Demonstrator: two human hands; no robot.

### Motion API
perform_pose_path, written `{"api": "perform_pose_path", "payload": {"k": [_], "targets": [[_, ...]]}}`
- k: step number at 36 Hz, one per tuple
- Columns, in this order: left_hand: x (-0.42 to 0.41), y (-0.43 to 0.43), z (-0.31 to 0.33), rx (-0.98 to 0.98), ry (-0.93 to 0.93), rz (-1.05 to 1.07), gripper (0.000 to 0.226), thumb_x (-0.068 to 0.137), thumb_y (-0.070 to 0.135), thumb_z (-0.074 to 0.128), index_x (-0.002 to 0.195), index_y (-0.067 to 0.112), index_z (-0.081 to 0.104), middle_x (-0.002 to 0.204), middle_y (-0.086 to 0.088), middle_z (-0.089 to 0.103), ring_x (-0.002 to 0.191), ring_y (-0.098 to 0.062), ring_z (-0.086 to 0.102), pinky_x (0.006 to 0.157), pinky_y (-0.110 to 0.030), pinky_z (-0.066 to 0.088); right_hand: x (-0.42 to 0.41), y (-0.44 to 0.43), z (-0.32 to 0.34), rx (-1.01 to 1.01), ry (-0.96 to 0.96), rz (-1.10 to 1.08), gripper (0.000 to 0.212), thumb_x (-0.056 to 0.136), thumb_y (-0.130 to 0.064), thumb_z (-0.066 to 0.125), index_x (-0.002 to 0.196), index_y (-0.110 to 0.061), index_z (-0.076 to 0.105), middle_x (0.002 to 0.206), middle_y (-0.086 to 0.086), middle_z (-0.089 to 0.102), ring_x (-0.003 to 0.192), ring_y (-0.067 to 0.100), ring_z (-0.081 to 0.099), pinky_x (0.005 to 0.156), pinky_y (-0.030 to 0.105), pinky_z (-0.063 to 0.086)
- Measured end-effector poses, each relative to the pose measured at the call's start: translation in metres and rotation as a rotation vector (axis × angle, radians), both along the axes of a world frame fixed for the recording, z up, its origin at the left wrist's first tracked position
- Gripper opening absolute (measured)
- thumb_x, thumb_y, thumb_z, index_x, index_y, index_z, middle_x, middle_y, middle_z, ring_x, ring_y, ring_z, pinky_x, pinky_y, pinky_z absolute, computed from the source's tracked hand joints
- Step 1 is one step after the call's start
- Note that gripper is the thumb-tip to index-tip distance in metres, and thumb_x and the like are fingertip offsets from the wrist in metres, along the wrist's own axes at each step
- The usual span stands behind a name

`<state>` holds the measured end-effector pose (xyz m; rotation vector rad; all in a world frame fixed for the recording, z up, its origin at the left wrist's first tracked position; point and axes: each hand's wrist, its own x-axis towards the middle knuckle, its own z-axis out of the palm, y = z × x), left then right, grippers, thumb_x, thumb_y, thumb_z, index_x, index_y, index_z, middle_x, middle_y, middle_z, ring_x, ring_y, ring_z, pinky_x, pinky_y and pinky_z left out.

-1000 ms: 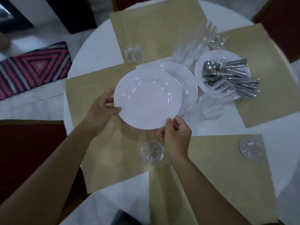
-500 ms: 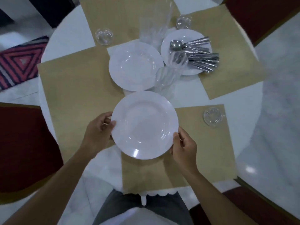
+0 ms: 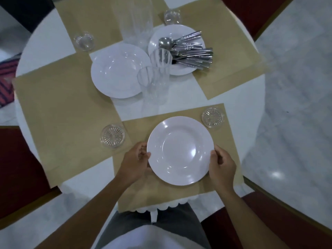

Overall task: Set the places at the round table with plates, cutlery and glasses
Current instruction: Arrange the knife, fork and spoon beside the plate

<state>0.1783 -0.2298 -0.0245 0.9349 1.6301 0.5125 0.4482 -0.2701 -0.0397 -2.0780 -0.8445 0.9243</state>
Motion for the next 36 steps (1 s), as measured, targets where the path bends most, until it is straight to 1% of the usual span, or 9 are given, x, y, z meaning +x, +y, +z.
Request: {"api": "perform_pose_path", "payload": {"k": [5, 7, 14, 20, 24, 27, 30, 33, 36], "targets": [[0.006, -0.007, -0.003, 0.01, 0.033, -0.03, 0.024, 0.096, 0.015, 0.057, 0.105, 0.036, 0.062, 0.087, 0.016, 0.071, 0.08, -0.003, 0.07, 0.058, -0.021, 0.058, 0.004, -0.001, -0.005, -0.007, 0.005, -0.029, 0.021, 0.101, -0.02, 0.057, 0.114, -0.03, 0.07, 0.103, -0.027, 0.064, 0.097, -0.021, 0.056, 0.073, 0.0, 0.043], [0.008, -0.009, -0.004, 0.014, 0.033, -0.022, 0.024, 0.096, 0.014, 0.057, 0.107, 0.035, 0.062, 0.087, 0.015, 0.071, 0.08, -0.003, 0.07, 0.056, -0.021, 0.057, 0.005, -0.002, -0.007, -0.013, -0.003, -0.032, 0.022, 0.101, -0.021, 0.057, 0.117, -0.029, 0.07, 0.102, -0.028, 0.063, 0.096, -0.023, 0.055, 0.072, 0.0, 0.042], [0.009, -0.01, -0.007, 0.005, 0.091, -0.054, 0.024, 0.096, 0.019, 0.056, 0.115, 0.032, 0.06, 0.092, 0.011, 0.072, 0.085, -0.008, 0.071, 0.079, -0.039, 0.06, 0.007, -0.002, -0.009, -0.018, -0.009, -0.029, 0.023, 0.101, -0.021, 0.058, 0.118, -0.029, 0.07, 0.103, -0.029, 0.063, 0.098, -0.022, 0.055, 0.075, 0.004, 0.041], [0.006, -0.008, -0.005, 0.02, 0.095, -0.074, 0.025, 0.094, 0.019, 0.061, 0.117, 0.029, 0.063, 0.092, 0.01, 0.074, 0.082, -0.001, 0.07, 0.079, -0.025, 0.059, 0.008, 0.0, -0.004, -0.011, -0.011, -0.045, 0.02, 0.097, -0.02, 0.061, 0.108, -0.034, 0.072, 0.102, -0.025, 0.067, 0.094, -0.013, 0.061, 0.078, 0.013, 0.047], [0.005, -0.001, -0.003, 0.119, 0.174, -0.125, 0.027, 0.091, 0.02, 0.064, 0.116, 0.032, 0.062, 0.096, 0.019, 0.07, 0.088, 0.008, 0.065, 0.079, -0.007, 0.049, 0.008, 0.007, 0.004, 0.047, -0.111, -0.087, 0.022, 0.092, -0.033, 0.059, 0.111, -0.038, 0.069, 0.1, -0.03, 0.063, 0.093, -0.01, 0.061, 0.071, 0.009, 0.042], [0.009, 0.012, 0.001, 0.263, 0.273, -0.163, 0.023, 0.092, 0.02, 0.061, 0.114, 0.03, 0.058, 0.108, 0.014, 0.061, 0.1, 0.004, 0.057, 0.088, -0.014, 0.043, 0.011, 0.017, 0.007, 0.067, -0.133, -0.109, 0.027, 0.091, -0.023, 0.057, 0.112, -0.035, 0.068, 0.101, -0.03, 0.061, 0.097, -0.003, 0.061, 0.074, 0.016, 0.047], [0.021, 0.032, 0.011, 0.425, 0.359, -0.243, 0.026, 0.093, 0.017, 0.058, 0.117, 0.028, 0.058, 0.113, 0.011, 0.053, 0.102, 0.012, 0.047, 0.088, 0.0, 0.03, 0.014, 0.031, 0.009, 0.082, -0.145, -0.075, 0.027, 0.091, -0.018, 0.059, 0.112, -0.033, 0.068, 0.101, -0.025, 0.063, 0.097, -0.001, 0.061, 0.076, 0.019, 0.05], [0.042, 0.055, 0.023, 0.495, 0.319, -0.284, 0.029, 0.094, 0.017, 0.059, 0.122, 0.026, 0.06, 0.119, 0.012, 0.053, 0.107, 0.006, 0.052, 0.096, -0.007, 0.036, 0.015, 0.051, 0.014, 0.152, -0.152, -0.024, 0.026, 0.091, -0.015, 0.061, 0.104, -0.037, 0.067, 0.097, -0.026, 0.065, 0.091, -0.002, 0.064, 0.071, 0.01, 0.048], [0.071, 0.08, 0.032, 0.431, 0.195, -0.254, 0.027, 0.094, 0.018, 0.059, 0.119, 0.026, 0.064, 0.117, 0.013, 0.058, 0.106, 0.004, 0.057, 0.094, -0.01, 0.042, 0.018, 0.074, 0.017, 0.209, -0.15, -0.014, 0.027, 0.09, -0.008, 0.061, 0.105, -0.028, 0.073, 0.097, -0.017, 0.07, 0.089, 0.003, 0.066, 0.07, 0.007, 0.048]]}}
